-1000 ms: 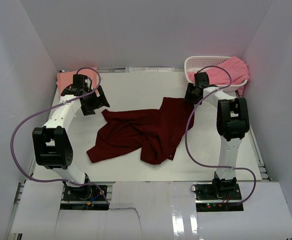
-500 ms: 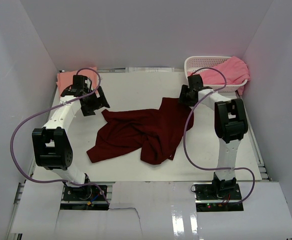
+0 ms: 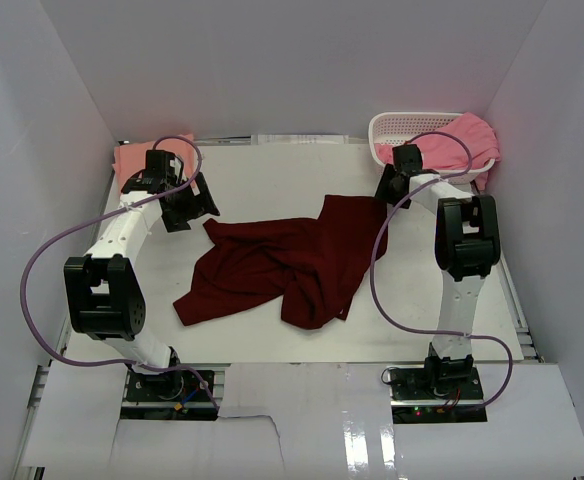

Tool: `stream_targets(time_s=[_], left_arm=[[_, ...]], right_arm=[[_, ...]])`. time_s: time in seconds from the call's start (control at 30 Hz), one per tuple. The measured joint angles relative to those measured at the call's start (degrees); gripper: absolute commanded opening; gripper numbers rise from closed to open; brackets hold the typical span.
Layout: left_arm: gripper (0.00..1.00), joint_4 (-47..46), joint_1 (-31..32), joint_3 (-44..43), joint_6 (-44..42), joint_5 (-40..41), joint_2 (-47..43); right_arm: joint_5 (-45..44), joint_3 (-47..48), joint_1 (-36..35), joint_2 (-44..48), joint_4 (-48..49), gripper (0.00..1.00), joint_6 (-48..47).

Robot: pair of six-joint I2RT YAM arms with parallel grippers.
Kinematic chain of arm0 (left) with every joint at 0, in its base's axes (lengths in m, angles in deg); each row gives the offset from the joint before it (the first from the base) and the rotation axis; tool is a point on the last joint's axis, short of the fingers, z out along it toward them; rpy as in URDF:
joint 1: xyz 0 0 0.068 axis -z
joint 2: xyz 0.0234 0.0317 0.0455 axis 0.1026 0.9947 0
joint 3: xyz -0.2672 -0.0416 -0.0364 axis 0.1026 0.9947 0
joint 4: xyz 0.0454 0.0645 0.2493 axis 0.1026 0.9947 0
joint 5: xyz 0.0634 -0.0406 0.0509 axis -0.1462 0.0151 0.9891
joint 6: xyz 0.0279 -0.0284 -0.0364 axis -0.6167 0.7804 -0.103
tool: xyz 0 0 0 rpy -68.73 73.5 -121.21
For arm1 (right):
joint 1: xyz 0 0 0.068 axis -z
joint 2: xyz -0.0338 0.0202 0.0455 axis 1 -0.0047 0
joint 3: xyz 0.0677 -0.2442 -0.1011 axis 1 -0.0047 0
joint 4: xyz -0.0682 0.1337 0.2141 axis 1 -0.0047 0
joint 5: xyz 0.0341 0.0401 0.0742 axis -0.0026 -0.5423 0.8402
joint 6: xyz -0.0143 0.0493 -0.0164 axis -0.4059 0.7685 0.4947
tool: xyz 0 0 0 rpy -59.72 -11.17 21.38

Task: Fold and stack the t-shirts

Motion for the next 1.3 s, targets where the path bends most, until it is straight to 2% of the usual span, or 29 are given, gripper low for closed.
stream_targets(time_s=[0.93, 0.97, 1.1, 1.2, 1.23, 1.3], left_arm=[[0.98, 0.0, 0.0, 0.0, -0.02, 0.0, 0.0], [0.98, 0.0, 0.0, 0.0, -0.02, 0.0, 0.0], [0.98, 0.0, 0.0, 0.0, -0.02, 0.0, 0.0], [0.98, 0.0, 0.0, 0.0, -0.02, 0.0, 0.0], [0.98, 0.0, 0.0, 0.0, -0.02, -0.02, 0.0], [0.98, 0.0, 0.0, 0.0, -0.02, -0.02, 0.0]], right_arm=[[-2.56, 3.5, -1.6, -2.4, -1.86, 0.45, -1.79], [-3.08, 3.82, -1.88, -2.58, -2.14, 0.4, -2.01], [-4.13, 5.73, -2.54, -3.56, -4.24, 0.34, -2.25], [-3.91, 6.38, -2.73, -3.91, -4.85, 0.2, -2.12], [-3.8, 6.4, -2.8, -3.91, -4.85, 0.08, -2.05], [-3.37, 6.4, -3.08, -3.93, -4.79, 0.08, -1.9]])
